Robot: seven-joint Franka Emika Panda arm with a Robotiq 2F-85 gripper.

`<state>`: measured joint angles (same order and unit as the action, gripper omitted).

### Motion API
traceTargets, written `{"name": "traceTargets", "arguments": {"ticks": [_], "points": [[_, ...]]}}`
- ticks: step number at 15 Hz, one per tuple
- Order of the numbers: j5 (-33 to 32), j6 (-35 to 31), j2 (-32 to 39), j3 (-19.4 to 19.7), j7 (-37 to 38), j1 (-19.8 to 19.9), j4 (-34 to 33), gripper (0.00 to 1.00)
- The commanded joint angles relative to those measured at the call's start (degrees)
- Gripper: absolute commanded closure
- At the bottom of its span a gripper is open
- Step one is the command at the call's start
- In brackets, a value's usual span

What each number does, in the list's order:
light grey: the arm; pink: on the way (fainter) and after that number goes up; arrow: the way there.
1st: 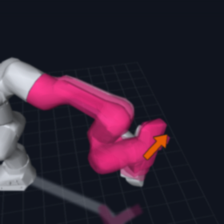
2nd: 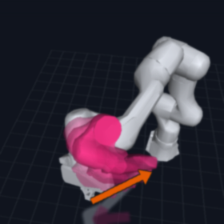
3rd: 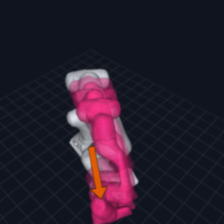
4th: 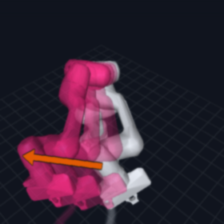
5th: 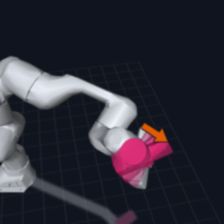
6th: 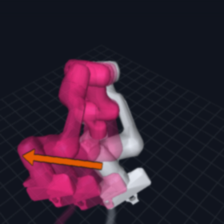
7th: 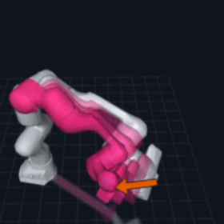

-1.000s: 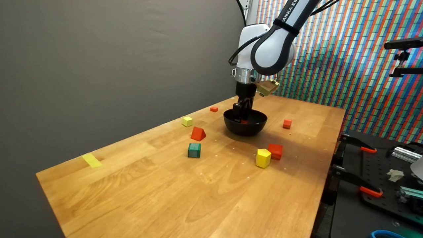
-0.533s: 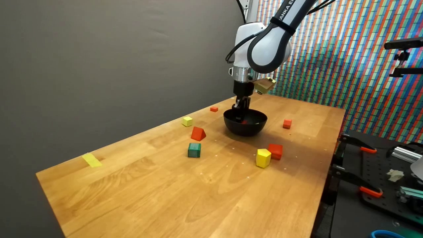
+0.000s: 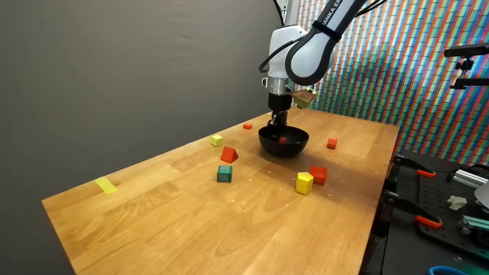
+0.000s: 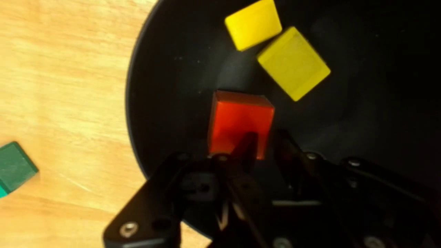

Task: Remove the blocks from the bowl and put them on the table

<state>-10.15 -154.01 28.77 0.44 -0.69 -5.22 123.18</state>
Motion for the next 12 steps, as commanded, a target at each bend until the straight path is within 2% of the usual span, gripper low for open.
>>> {"name": "traceTargets", "arguments": {"ticks": [1,5,7,12], "points": [[-1.57,0.91,-1.24,1.29,-0.15,-0.5,-0.36,0.44],[-2.71,1.08,-1.87,2.8,0.93,-0.99,-0.21,0.12],[-1.85,1.13,-0.63,2.47,0.19,-0.24,-0.82,0.01],[0.76,0.77,2.08,-0.24,-1.79,1.29,-1.57,0.0]]}}
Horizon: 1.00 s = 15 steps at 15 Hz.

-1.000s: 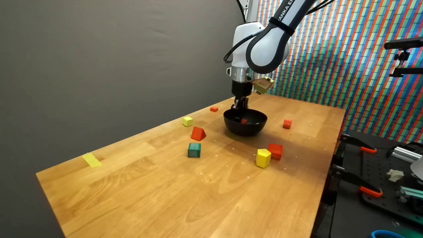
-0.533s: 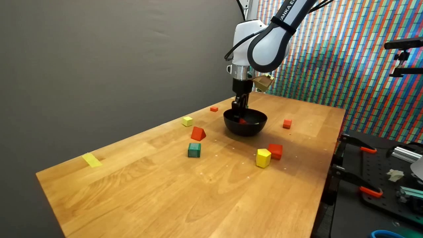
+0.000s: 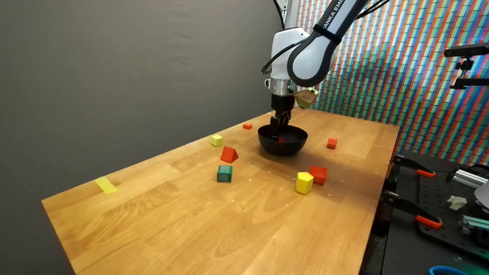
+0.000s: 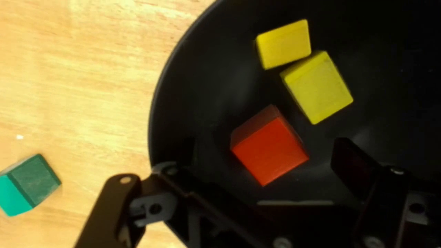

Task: Remove the blocks from the bowl and put them on the table

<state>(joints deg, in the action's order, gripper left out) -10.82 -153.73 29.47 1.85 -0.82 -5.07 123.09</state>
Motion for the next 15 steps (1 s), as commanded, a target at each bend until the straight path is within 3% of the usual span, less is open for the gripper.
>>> {"name": "traceTargets", "arguments": {"ticks": [1,4,5,6,12,15], "points": [[1.61,0.53,1.73,-1.95,-1.74,1.19,-1.58,0.0],[1.74,0.85,2.52,-2.56,-1.88,1.02,-1.74,0.0],[1.58,0.97,2.63,-2.6,-1.89,0.91,-1.79,0.25],[1.42,1.0,2.56,-2.64,-1.92,0.81,-1.73,0.26],[0.46,0.68,0.87,-1.85,-1.58,0.3,-1.09,0.73],[1.02,0.71,-1.78,-2.63,-2.49,0.88,0.19,0.77]]}}
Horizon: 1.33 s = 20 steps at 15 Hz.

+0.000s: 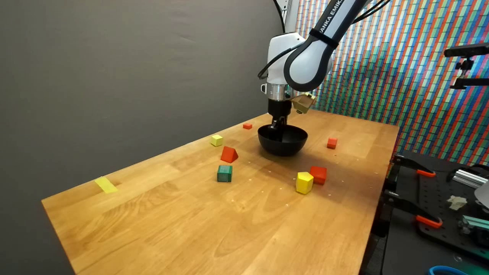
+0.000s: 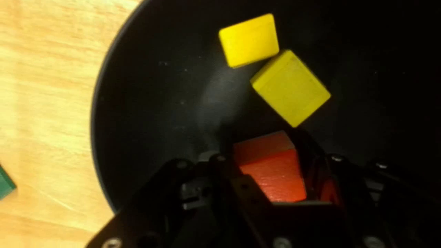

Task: Remove the blocks from the bowl and put them on the table

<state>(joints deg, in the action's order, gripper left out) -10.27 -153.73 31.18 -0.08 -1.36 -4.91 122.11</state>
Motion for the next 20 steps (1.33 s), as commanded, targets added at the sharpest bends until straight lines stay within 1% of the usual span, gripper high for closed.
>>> {"name": "traceTargets", "arguments": {"ticks": [1,3,4,5,6,9,10,12,13,15,18,19,20], "points": [[3.48,2.23,-5.75,-3.91,-5.66,3.46,2.47,0.77],[7.2,1.32,-10.2,-7.35,-10.37,6.32,5.68,0.77],[7.52,1.37,-13.52,-6.92,-9.98,6.03,8.1,0.77],[7.23,0.71,-16.24,-5.87,-8.78,5.59,10.11,0.77],[5.67,0.18,-19.17,-3.26,-5.26,4.68,12.64,0.77],[5.74,0.98,-23.9,0.5,-2.58,6.26,17.21,0.77],[4.58,1.74,-23.98,2.34,-1.16,6.6,17.83,0.77],[3.56,2.17,-22.84,4.82,0.74,7.78,18.62,0.77],[4.36,1.0,-21.79,5.45,0.61,8.59,19.04,0.77],[6.32,-3.46,-18.27,6.52,1.43,10.06,19.4,0.77],[11.93,-8.97,-13.22,5.99,1.64,12.32,18.46,0.77],[14.69,-11.69,-12.09,4.72,0.04,13.61,18.48,0.73],[15.4,-12.98,-11.01,4.59,0.45,13.81,18.25,0.62]]}}
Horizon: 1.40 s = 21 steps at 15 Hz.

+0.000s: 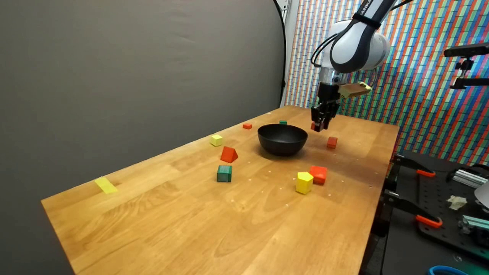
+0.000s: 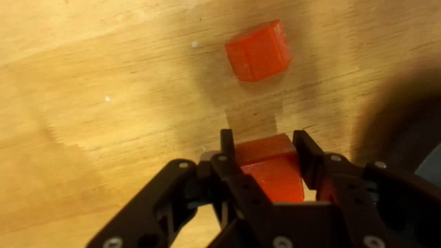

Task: Remove the blocks from the bowl and put them on the table

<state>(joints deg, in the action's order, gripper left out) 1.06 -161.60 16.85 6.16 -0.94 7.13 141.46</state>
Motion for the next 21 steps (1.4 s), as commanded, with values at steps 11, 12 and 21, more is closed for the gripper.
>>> {"name": "traceTargets", "arguments": {"ticks": [11,12,21], "points": [[14.43,-3.27,-11.72,-20.01,-14.2,10.01,2.06,0.0],[18.16,-0.14,-12.92,-22.76,-18.0,10.56,0.39,0.0],[13.28,30.62,0.41,-14.17,-3.31,-5.85,-20.83,0.0]]}}
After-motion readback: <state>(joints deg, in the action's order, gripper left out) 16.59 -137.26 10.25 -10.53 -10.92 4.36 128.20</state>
